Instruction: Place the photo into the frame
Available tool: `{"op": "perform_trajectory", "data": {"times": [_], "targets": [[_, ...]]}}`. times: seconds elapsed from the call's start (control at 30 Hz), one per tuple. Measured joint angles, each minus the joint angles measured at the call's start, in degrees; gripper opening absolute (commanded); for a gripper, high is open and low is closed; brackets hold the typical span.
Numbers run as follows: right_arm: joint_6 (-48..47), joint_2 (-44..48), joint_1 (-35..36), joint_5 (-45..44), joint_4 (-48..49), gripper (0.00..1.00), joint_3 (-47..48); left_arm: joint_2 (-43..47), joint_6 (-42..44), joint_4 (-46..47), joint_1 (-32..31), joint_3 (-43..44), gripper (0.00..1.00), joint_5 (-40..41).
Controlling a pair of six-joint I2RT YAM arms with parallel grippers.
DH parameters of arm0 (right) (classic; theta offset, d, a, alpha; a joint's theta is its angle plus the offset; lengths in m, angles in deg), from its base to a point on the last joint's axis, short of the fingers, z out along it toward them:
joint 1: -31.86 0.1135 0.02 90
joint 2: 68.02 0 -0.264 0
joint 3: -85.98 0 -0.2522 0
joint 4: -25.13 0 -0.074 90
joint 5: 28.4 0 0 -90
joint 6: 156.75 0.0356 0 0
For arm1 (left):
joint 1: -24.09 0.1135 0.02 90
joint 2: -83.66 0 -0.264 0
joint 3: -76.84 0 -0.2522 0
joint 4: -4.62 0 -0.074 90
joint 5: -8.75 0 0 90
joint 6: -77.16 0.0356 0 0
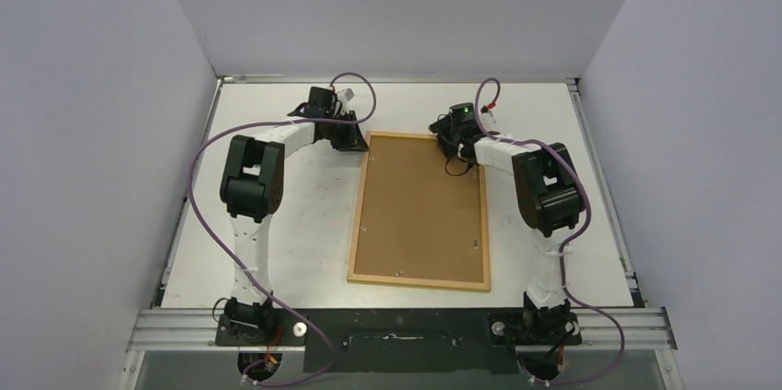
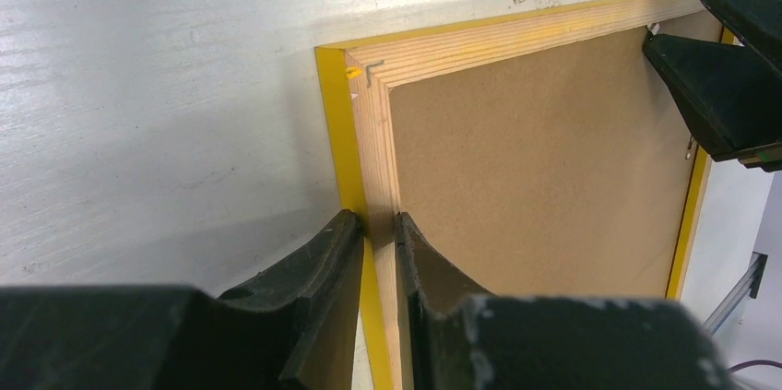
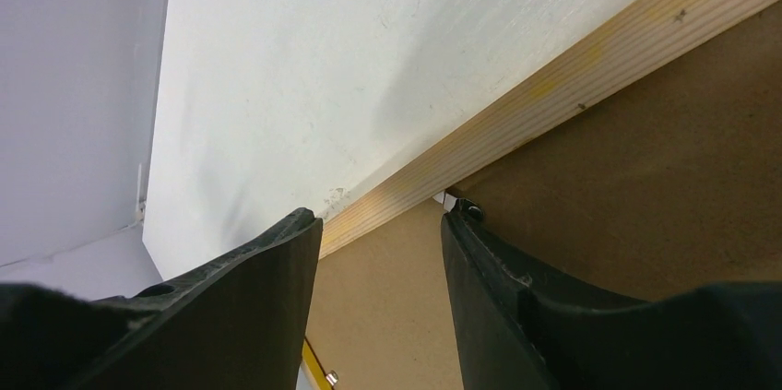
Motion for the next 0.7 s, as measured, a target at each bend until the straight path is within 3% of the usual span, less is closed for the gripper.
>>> {"op": "perform_trajectory", "data": {"times": [0.7], "targets": [[-0.4, -0.1, 0.0, 0.3, 2.9, 0.53, -0.3, 0.0, 0.5, -0.3, 0.2, 0.0, 0.21, -0.9]]}}
